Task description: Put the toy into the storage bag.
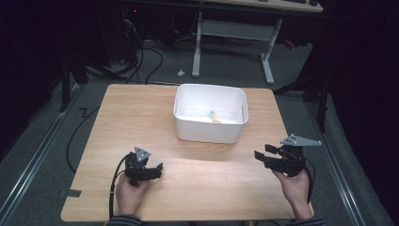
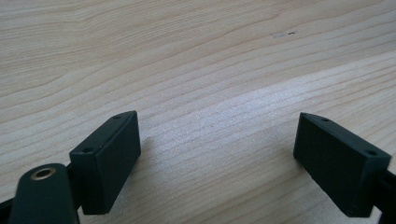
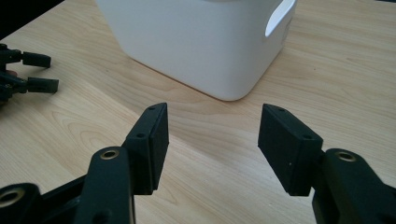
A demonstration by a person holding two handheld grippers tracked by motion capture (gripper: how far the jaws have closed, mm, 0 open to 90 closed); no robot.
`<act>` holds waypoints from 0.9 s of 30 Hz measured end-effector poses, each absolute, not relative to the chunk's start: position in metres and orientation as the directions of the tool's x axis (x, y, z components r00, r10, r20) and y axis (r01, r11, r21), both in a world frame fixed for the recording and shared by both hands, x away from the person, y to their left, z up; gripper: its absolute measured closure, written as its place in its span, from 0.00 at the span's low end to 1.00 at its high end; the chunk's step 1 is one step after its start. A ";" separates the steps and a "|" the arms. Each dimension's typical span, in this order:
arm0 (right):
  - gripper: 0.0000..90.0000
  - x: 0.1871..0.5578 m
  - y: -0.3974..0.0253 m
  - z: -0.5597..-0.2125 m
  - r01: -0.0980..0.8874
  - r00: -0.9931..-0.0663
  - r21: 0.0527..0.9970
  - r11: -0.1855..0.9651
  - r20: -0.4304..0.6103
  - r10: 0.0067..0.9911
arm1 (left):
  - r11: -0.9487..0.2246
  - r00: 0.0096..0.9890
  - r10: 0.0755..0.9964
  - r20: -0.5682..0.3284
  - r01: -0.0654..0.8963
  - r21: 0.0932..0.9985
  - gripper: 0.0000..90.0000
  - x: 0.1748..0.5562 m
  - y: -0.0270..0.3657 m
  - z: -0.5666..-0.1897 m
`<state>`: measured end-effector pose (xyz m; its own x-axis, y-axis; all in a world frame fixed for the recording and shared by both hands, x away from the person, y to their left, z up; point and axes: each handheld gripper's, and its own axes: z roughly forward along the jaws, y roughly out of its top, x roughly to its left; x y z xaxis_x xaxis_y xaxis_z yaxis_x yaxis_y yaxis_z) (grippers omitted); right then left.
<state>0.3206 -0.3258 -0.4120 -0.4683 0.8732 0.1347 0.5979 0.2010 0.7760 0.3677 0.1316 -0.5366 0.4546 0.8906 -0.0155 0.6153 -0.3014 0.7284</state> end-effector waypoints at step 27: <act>0.47 0.329 -0.302 -0.465 0.625 -0.472 0.751 0.212 0.148 0.869 | -0.302 0.455 0.890 -0.017 0.616 0.727 0.17 0.368 0.132 -0.537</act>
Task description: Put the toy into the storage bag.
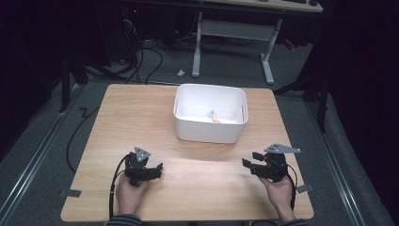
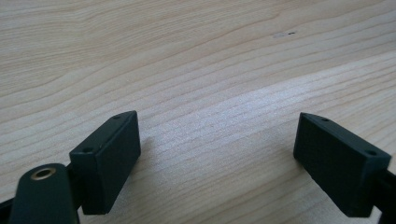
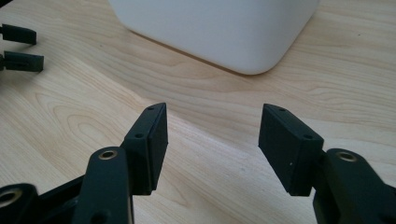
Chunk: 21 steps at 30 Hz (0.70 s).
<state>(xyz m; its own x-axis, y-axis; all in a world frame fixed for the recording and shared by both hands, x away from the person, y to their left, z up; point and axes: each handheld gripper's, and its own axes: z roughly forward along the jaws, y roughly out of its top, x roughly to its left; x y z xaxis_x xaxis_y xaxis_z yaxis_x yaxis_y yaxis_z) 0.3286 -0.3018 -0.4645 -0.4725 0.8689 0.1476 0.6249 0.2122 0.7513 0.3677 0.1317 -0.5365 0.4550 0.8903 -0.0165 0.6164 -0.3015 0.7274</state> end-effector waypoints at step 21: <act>0.46 0.336 -0.288 -0.500 0.632 -0.468 0.722 0.280 0.068 0.881 | -0.301 0.454 0.891 -0.016 0.616 0.728 0.17 0.368 0.132 -0.537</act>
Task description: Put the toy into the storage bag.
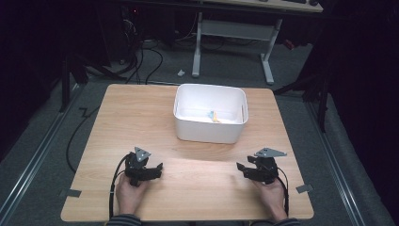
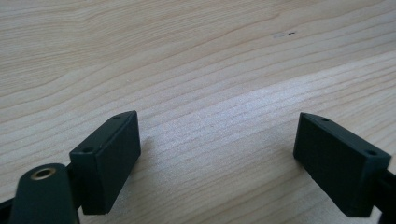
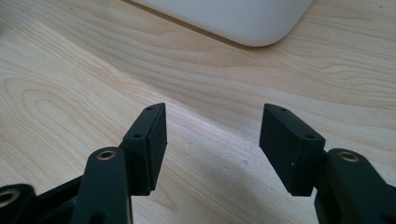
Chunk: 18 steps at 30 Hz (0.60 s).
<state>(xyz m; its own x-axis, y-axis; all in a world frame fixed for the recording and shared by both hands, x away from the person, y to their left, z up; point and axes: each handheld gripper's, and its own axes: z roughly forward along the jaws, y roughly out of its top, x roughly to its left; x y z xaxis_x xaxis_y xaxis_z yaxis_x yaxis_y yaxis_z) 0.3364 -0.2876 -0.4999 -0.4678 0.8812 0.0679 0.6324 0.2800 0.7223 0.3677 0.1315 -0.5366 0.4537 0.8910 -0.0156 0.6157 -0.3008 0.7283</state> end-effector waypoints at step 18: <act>0.46 0.342 -0.276 -0.523 0.626 -0.472 0.710 0.322 0.017 0.881 | -0.301 0.454 0.891 -0.015 0.616 0.728 0.17 0.368 0.132 -0.537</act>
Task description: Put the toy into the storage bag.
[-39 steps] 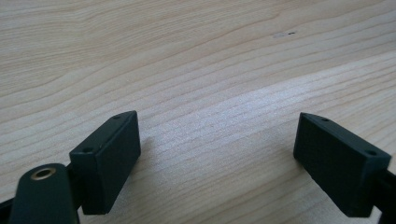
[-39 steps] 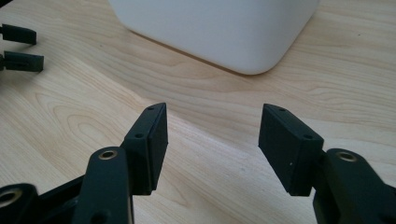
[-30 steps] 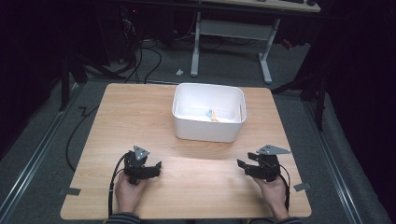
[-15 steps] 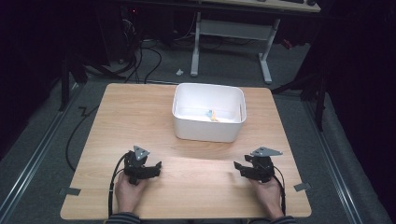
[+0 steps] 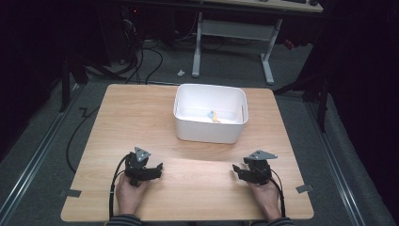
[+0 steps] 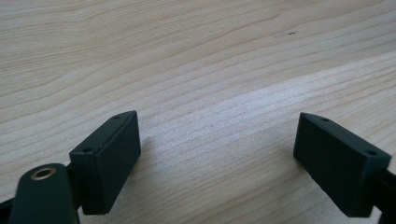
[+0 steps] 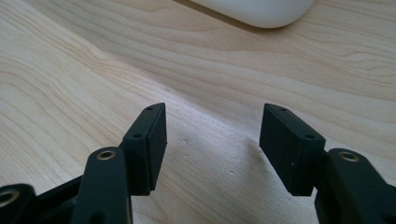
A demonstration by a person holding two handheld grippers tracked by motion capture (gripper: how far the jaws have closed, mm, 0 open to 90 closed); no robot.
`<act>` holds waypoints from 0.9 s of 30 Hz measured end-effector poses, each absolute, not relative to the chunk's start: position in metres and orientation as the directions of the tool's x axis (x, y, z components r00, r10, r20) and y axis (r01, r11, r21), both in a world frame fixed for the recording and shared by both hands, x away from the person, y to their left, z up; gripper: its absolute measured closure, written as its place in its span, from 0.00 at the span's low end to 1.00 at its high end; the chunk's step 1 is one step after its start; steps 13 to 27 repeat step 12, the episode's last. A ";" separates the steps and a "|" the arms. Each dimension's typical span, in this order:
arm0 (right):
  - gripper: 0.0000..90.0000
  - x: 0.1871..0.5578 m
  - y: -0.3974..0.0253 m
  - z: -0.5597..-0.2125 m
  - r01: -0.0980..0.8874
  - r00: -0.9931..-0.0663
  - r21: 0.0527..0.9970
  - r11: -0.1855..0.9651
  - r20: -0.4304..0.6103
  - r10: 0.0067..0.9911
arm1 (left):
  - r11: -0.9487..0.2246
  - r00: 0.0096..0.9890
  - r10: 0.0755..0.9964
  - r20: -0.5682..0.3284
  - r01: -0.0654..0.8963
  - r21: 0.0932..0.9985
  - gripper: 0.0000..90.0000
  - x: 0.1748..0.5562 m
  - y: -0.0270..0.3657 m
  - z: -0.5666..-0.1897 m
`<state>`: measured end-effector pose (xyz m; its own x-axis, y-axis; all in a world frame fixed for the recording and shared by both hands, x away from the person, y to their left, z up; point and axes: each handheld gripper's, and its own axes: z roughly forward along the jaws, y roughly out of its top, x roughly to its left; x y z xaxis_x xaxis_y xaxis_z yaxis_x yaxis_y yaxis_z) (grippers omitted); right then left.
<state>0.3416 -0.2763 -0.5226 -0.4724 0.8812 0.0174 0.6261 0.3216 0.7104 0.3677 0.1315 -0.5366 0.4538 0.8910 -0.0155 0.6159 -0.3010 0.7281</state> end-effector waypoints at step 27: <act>0.41 0.343 -0.273 -0.531 0.599 -0.470 0.727 0.335 -0.019 0.882 | -0.301 0.454 0.891 -0.016 0.616 0.728 0.17 0.368 0.132 -0.537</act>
